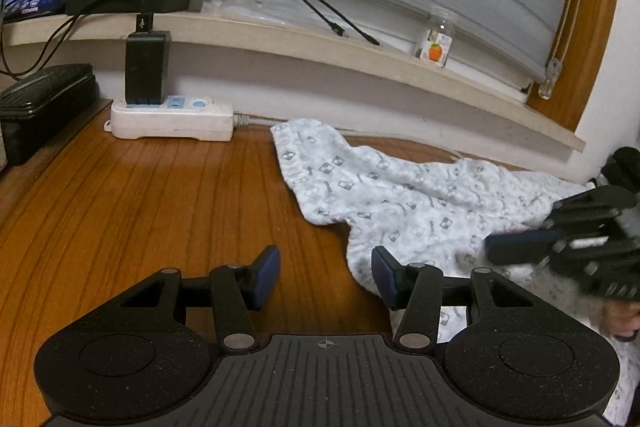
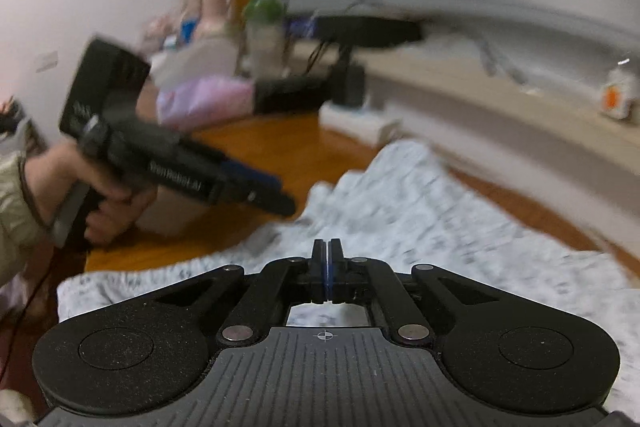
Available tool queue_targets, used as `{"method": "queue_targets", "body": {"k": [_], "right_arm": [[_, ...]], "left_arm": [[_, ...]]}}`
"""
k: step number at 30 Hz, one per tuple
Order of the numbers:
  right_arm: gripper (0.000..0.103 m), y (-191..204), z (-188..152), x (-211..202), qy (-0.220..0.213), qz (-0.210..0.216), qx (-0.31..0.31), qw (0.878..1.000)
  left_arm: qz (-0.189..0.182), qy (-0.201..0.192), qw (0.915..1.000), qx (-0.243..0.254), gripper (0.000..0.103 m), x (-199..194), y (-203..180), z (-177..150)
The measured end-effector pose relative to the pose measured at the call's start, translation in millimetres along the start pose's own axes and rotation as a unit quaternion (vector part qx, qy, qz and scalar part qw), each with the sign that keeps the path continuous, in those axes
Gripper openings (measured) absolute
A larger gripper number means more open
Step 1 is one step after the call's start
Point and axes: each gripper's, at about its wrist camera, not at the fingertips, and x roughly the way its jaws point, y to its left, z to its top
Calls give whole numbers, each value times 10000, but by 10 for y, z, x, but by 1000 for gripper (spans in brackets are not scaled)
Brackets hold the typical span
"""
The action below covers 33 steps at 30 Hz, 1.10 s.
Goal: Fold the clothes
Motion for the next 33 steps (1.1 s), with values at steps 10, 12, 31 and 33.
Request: {"method": "queue_targets", "body": {"k": [10, 12, 31, 33], "right_arm": [[41, 316, 159, 386, 365, 299, -708, 9964], [41, 380, 155, 474, 445, 291, -779, 9955], [35, 271, 226, 577, 635, 435, -467, 9959], [35, 294, 220, 638, 699, 449, -430, 9956]], "left_arm": [[51, -52, 9999, -89, 55, -21, 21, -3], [61, -63, 9999, -107, 56, -25, 26, -3], [76, -138, 9996, -221, 61, -55, 46, -2], [64, -136, 9996, -222, 61, -54, 47, 3]]}}
